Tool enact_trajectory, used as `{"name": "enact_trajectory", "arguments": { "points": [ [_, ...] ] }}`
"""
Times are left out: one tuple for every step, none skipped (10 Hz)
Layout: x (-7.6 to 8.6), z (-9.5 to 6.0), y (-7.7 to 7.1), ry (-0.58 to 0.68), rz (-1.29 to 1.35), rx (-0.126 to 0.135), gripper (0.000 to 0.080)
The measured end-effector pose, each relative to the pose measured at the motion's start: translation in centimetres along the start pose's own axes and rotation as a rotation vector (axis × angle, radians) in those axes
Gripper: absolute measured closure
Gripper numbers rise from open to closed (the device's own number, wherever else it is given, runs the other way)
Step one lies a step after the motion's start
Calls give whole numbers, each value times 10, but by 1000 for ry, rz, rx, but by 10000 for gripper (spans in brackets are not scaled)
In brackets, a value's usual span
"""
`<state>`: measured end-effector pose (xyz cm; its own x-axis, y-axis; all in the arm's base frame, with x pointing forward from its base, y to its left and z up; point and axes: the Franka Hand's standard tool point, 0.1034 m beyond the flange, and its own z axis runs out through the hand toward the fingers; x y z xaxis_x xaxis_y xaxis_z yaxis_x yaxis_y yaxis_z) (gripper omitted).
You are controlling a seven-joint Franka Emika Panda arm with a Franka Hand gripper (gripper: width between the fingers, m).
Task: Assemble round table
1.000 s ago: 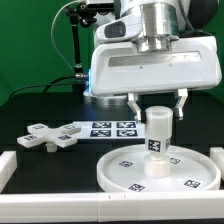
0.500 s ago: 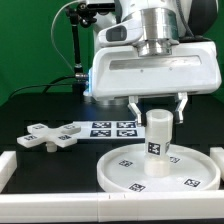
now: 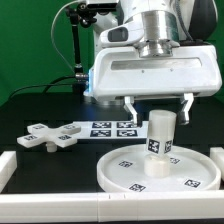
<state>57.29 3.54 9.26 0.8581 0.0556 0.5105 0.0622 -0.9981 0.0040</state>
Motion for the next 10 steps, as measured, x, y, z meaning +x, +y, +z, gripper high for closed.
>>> {"name": "enact_trajectory", "arguments": {
  "points": [
    [0,0,0,0,0,0,162],
    [1,-2,3,-4,-3,-1,162],
    [4,-5,6,-6,-1,-1,152],
    [7,-9,7,-17,1,2,152],
    [11,-13,8,-29,4,7,151],
    [16,-18,8,-45,5,14,151],
    [22,-21,8,-56,7,20,151],
    [21,-20,7,-60,7,21,151],
    [19,-19,6,-81,6,28,151],
    [19,-19,6,-78,7,27,151]
  ]
}}
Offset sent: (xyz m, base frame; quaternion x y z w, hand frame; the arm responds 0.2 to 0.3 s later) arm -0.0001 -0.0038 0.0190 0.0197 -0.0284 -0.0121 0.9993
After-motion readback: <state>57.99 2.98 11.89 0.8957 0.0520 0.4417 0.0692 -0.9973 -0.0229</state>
